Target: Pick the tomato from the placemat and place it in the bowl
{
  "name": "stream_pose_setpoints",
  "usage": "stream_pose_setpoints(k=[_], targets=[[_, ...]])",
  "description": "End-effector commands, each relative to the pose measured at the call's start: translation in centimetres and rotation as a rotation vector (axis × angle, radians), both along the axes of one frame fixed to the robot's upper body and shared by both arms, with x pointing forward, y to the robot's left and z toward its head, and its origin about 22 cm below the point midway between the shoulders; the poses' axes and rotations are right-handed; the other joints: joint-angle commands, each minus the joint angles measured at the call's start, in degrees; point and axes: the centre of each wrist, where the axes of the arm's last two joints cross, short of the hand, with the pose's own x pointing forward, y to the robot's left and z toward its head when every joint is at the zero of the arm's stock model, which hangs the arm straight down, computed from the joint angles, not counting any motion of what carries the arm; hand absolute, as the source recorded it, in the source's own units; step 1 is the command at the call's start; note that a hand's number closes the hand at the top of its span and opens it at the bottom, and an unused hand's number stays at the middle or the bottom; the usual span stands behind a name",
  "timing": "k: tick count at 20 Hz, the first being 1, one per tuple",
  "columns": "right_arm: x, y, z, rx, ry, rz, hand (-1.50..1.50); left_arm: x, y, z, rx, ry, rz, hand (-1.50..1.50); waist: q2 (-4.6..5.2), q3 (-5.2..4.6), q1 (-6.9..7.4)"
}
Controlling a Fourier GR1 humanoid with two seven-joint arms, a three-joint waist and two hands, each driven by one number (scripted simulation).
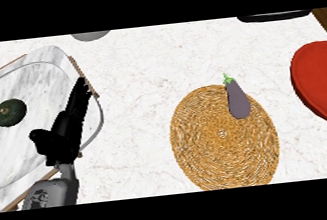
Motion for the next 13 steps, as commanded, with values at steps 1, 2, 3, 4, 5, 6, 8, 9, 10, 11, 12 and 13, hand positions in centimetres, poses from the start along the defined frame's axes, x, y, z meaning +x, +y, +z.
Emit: stream_pose_setpoints(k=[1,2,3,4,5,6,8,9,10,11,12,13], targets=[[-3.9,-3.3,-0.3,0.058,-0.031,0.03,-1.5,-0.9,1.3,-0.7,0.001,-0.006,0.015,0.0,0.09,0.05,0.21],[-4.6,-2.1,-0.6,0.057,-0.04,0.047,-1.5,-1.1,-1.3,0.5,-0.008,-0.006,0.019,0.0,-0.02,0.04,0.06],[-4.7,-1.7,-1.3,0.069,-0.019,0.091,-1.5,0.2,-1.8,1.7,0.006,-0.01,0.016,0.0,0.01,0.04,-0.04],[-5.7,-1.8,-1.8,0.086,-0.037,0.071,-1.5,-0.4,-2.5,0.1,-0.009,0.007,0.02,0.0,0.04,0.03,-0.04],[-6.3,-2.2,-0.7,0.065,-0.045,0.083,-1.5,0.1,0.8,0.5,0.011,-0.016,0.008,0.0,0.07,0.02,0.09],[-6.5,-1.7,-1.1,0.07,-0.05,0.104,-1.5,-1.2,0.1,0.2,0.011,-0.02,0.005,0.0,0.05,0.02,0.24],[-7.4,-3.1,-2.3,0.088,-0.025,0.127,-1.5,0.7,-0.7,-0.2,-0.01,-0.004,0.006,0.0,0.17,0.04,0.18],[-9.2,-2.0,-3.0,0.076,-0.028,0.125,-1.5,-0.7,-1.0,1.1,0.002,0.002,0.006,0.0,0.04,0.03,0.11],[-7.3,-2.5,-3.6,0.081,-0.039,0.11,-1.5,-1.4,0.6,0.1,-0.009,0.002,-0.001,0.0,0.15,0.04,0.54],[-9.1,-3.6,-1.7,0.081,-0.038,0.136,-1.5,0.2,1.3,0.0,0.022,-0.015,-0.011,0.0,0.13,0.02,0.2],[-8.8,-3.3,-3.5,0.082,-0.02,0.124,-1.5,-0.3,-0.1,0.9,0.017,0.0,0.008,0.0,0.14,0.04,0.42],[-10.0,-3.3,-3.8,0.083,-0.028,0.115,-1.5,-0.2,-0.8,0.7,-0.012,0.012,0.01,0.0,0.13,0.04,0.31]])
